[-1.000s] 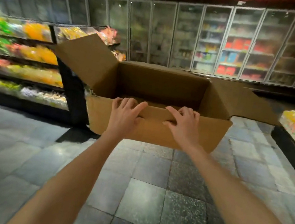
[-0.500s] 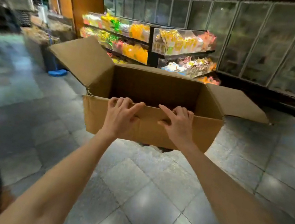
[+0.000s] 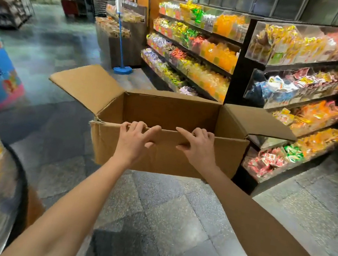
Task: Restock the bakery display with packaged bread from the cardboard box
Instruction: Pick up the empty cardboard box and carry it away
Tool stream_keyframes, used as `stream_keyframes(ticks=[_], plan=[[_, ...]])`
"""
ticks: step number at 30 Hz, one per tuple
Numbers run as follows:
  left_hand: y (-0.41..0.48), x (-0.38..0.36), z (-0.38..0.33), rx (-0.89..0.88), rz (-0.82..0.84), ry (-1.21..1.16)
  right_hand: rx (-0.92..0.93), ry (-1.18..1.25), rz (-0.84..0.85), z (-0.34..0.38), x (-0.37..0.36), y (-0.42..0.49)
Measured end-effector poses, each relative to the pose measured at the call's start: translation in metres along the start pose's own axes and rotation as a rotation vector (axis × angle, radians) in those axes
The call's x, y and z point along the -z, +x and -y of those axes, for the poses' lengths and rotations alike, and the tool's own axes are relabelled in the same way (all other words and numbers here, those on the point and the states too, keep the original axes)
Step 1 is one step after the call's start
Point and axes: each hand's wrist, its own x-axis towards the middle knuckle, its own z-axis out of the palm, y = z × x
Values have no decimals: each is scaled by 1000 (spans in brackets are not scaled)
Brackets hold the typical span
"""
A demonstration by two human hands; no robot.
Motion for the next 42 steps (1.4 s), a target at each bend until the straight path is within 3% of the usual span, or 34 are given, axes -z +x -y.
stream_keyframes(ticks=[10,24,33,38,42], plan=[[192,-131,122,-58,178,-17,-197,16,172,-34,-141,188],[453,-330,122,-208,363,-166,-485,-89,223,-201,-285,358],[564,-434,95,-494,511,-163,-765,-138,252,-269,-342,388],[585,-486,78,-662,562,-205,-946,-180,259,-287,-378,377],[588,-539,80,-777,559,-238,-990,-283,289,-290,-415,370]])
